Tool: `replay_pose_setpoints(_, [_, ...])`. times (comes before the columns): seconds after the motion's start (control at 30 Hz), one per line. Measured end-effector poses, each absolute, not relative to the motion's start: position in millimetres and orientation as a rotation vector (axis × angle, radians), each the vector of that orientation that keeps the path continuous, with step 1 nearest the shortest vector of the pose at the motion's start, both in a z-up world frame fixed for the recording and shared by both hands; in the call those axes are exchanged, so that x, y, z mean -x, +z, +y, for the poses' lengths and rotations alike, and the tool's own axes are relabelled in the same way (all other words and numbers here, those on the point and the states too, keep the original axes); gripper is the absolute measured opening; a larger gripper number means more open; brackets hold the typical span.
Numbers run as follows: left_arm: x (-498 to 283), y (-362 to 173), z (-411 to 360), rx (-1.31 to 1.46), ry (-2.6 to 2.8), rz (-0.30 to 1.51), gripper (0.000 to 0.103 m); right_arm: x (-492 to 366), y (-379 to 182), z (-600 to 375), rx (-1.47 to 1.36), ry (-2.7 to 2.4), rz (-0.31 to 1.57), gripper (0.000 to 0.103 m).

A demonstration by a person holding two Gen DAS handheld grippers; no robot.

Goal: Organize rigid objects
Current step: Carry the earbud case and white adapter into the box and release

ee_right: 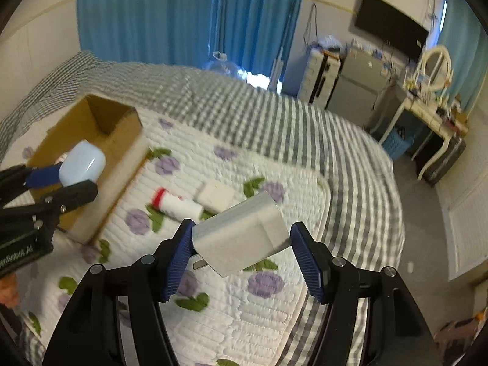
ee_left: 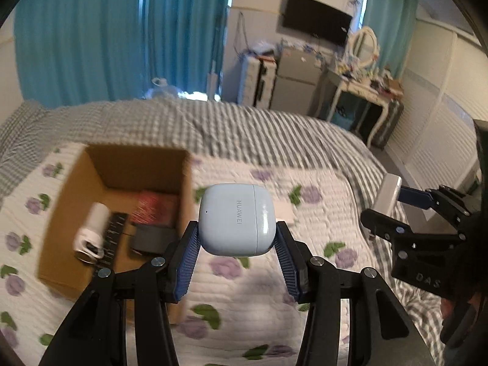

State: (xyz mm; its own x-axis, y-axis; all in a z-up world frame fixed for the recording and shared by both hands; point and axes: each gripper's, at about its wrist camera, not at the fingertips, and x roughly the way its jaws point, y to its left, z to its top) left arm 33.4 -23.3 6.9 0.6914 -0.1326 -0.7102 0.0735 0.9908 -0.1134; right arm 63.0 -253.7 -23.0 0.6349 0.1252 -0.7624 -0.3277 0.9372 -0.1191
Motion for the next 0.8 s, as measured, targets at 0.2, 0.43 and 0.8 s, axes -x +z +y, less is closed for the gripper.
replay_pose_setpoints(0.2, [-31.3,41.9,29.6,0.1,-0.064,0.727,0.05,-56.2,25.5,-198.6,0.331,0.312,0.775,0.064])
replay_pose_setpoints(0.43, [-30.9,59.9,88.7,0.047,-0.013,0.669,0.05,-55.0,63.1,-127.6,0.345,0.412,0.708,0.064])
replay_pose_setpoints(0.8, [-38.3,1.7,132.2,0.007,-0.036,0.767,0.05,-70.1,47.0,-27.9,0.372,0.524,0.728,0.064])
